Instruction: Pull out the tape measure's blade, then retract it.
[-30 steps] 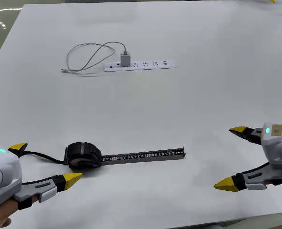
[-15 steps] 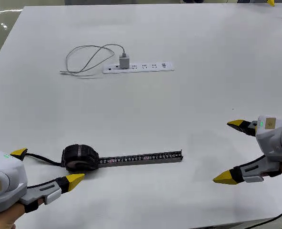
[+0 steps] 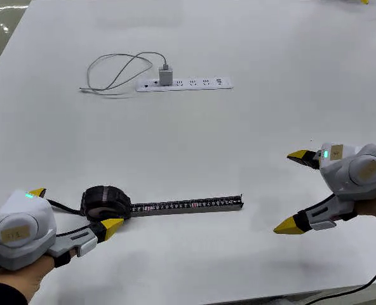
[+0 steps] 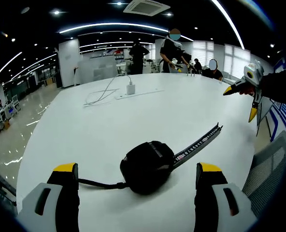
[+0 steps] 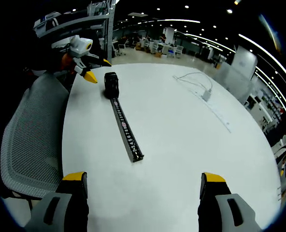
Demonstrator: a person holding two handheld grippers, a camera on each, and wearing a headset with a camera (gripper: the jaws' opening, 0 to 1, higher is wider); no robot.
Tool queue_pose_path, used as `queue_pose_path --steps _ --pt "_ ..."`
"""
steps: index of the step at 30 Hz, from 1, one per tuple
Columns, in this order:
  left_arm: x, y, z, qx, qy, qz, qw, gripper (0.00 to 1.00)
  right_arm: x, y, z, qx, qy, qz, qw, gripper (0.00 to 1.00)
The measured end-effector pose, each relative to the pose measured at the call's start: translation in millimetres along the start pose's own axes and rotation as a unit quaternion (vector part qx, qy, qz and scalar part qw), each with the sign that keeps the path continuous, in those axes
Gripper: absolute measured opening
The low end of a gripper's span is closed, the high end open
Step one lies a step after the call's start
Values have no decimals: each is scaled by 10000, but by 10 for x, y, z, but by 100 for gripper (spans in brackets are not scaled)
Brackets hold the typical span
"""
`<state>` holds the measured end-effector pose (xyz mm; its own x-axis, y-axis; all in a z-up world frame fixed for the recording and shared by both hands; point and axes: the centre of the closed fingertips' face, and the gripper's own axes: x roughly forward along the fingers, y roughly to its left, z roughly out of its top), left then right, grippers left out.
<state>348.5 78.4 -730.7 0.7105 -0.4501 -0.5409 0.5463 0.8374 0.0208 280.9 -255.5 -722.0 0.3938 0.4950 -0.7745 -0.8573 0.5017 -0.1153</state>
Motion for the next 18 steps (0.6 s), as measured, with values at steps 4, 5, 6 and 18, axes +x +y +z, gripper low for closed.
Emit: queue_pose_path --steps 4,5,6,18 --pt "37 -25 17 -24 -25 24 10000 99 44 -9 32 -90 41 56 9999 94" --pt "47 -33 18 -35 -23 28 10000 99 58 -12 34 -103 61 66 9999 93" --pt "56 -40 17 -57 -10 36 10000 99 74 -10 43 -111 70 89 9999 92" --pt "171 -57 27 -129 -60 261 9996 99 389 -13 120 -445 242 451 9977 75"
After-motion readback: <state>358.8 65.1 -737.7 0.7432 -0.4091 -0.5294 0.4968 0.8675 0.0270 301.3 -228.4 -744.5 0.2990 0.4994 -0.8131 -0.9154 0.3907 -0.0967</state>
